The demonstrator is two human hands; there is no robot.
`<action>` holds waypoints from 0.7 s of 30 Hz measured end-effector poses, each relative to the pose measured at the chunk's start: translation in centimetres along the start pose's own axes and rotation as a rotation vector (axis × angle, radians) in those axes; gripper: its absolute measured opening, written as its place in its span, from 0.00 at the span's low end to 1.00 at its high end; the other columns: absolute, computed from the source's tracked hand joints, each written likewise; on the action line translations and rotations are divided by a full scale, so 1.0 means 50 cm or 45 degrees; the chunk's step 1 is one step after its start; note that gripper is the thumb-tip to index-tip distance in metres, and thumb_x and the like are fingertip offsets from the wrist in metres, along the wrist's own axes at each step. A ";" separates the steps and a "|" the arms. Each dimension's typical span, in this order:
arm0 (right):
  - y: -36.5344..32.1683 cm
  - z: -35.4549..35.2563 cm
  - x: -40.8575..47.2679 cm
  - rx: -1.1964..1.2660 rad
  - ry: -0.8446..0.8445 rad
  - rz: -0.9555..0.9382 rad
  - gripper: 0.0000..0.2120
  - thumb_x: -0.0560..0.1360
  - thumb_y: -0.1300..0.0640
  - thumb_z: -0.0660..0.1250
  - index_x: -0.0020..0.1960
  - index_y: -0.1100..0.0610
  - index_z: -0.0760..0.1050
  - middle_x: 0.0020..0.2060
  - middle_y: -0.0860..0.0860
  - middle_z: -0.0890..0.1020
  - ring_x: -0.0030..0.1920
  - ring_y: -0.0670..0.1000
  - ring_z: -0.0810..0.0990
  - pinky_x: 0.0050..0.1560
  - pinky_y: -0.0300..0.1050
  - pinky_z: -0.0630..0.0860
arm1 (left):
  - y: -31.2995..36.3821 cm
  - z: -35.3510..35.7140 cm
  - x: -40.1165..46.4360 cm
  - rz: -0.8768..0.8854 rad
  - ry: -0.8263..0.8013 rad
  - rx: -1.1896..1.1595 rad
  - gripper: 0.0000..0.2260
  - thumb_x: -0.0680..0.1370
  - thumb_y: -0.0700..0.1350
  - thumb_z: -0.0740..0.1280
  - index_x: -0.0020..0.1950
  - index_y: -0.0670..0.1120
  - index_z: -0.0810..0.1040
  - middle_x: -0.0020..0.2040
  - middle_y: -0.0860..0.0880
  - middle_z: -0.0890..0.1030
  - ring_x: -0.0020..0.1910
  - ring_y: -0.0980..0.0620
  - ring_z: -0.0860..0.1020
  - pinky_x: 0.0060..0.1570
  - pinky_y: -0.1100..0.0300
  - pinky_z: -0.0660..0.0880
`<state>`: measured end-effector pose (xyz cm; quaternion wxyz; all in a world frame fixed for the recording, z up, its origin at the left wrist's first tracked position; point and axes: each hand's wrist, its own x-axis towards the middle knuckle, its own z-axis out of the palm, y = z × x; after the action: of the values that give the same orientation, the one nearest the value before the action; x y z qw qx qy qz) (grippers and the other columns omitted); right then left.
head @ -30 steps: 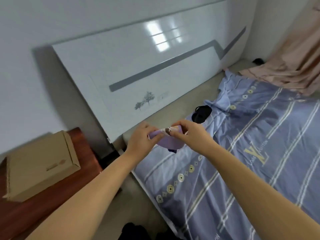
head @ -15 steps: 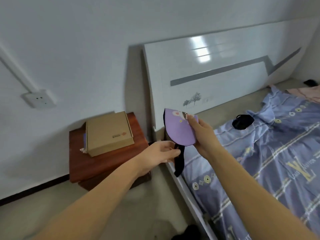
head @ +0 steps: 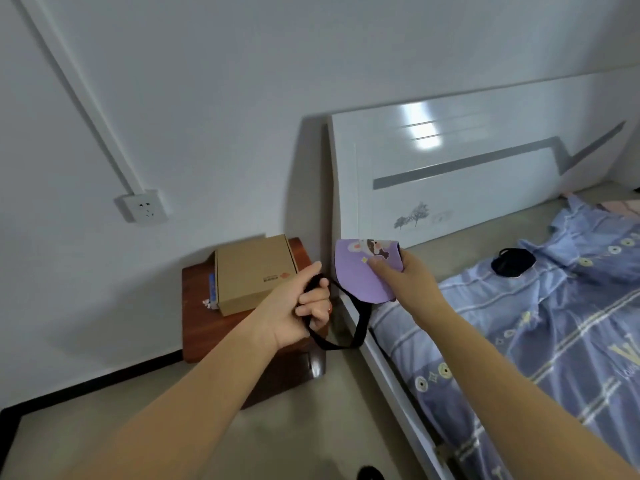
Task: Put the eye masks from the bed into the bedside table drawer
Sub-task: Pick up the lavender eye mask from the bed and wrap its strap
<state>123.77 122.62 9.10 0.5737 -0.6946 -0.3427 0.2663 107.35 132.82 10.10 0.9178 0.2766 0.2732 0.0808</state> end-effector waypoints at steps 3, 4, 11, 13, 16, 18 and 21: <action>-0.018 -0.012 0.010 -0.055 0.068 -0.071 0.03 0.75 0.52 0.65 0.46 0.44 0.75 0.40 0.41 0.80 0.39 0.38 0.78 0.32 0.30 0.72 | -0.046 0.030 -0.005 -0.164 -0.344 0.353 0.19 0.77 0.51 0.56 0.31 0.45 0.76 0.14 0.54 0.65 0.13 0.58 0.61 0.16 0.68 0.63; -0.026 -0.018 0.014 -0.030 0.102 -0.080 0.03 0.75 0.53 0.65 0.46 0.44 0.75 0.41 0.41 0.80 0.39 0.39 0.77 0.31 0.30 0.72 | -0.076 0.035 0.001 -0.251 -0.363 0.742 0.22 0.79 0.51 0.53 0.34 0.43 0.79 0.15 0.53 0.68 0.13 0.58 0.62 0.18 0.69 0.64; -0.023 -0.048 0.025 -0.134 0.061 -0.093 0.02 0.74 0.51 0.66 0.43 0.48 0.75 0.36 0.42 0.79 0.35 0.40 0.76 0.27 0.29 0.70 | -0.114 0.052 0.085 0.055 0.428 0.703 0.06 0.81 0.38 0.54 0.53 0.43 0.71 0.51 0.40 0.75 0.42 0.47 0.76 0.46 0.57 0.74; -0.010 -0.058 0.029 -0.102 0.127 -0.022 0.04 0.74 0.52 0.66 0.47 0.51 0.75 0.37 0.46 0.78 0.34 0.44 0.75 0.28 0.35 0.71 | -0.079 0.051 0.103 0.378 0.570 0.118 0.15 0.81 0.33 0.52 0.68 0.38 0.64 0.55 0.36 0.72 0.48 0.42 0.77 0.53 0.52 0.74; 0.009 -0.077 0.038 0.057 0.144 0.177 0.08 0.75 0.55 0.65 0.49 0.59 0.75 0.33 0.53 0.77 0.26 0.48 0.74 0.21 0.38 0.67 | -0.055 0.069 0.108 0.786 0.593 0.457 0.27 0.79 0.34 0.58 0.75 0.50 0.52 0.64 0.42 0.72 0.53 0.53 0.77 0.53 0.56 0.73; 0.018 -0.091 0.046 0.165 0.165 0.236 0.06 0.75 0.58 0.65 0.49 0.60 0.75 0.31 0.54 0.76 0.21 0.48 0.72 0.19 0.37 0.66 | -0.059 0.080 0.112 0.998 0.537 1.125 0.40 0.76 0.35 0.65 0.75 0.60 0.43 0.73 0.51 0.61 0.63 0.72 0.64 0.58 0.74 0.67; 0.022 -0.108 0.058 0.278 0.202 0.230 0.05 0.75 0.58 0.64 0.49 0.60 0.75 0.32 0.55 0.76 0.23 0.50 0.70 0.19 0.37 0.66 | -0.078 0.096 0.107 1.258 0.595 1.645 0.45 0.74 0.41 0.69 0.69 0.70 0.38 0.74 0.59 0.47 0.66 0.81 0.50 0.61 0.86 0.50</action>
<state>129.89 121.47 9.19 0.6447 -0.6751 -0.2012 0.2968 114.44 128.95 8.89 0.3585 0.8106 0.2961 0.3560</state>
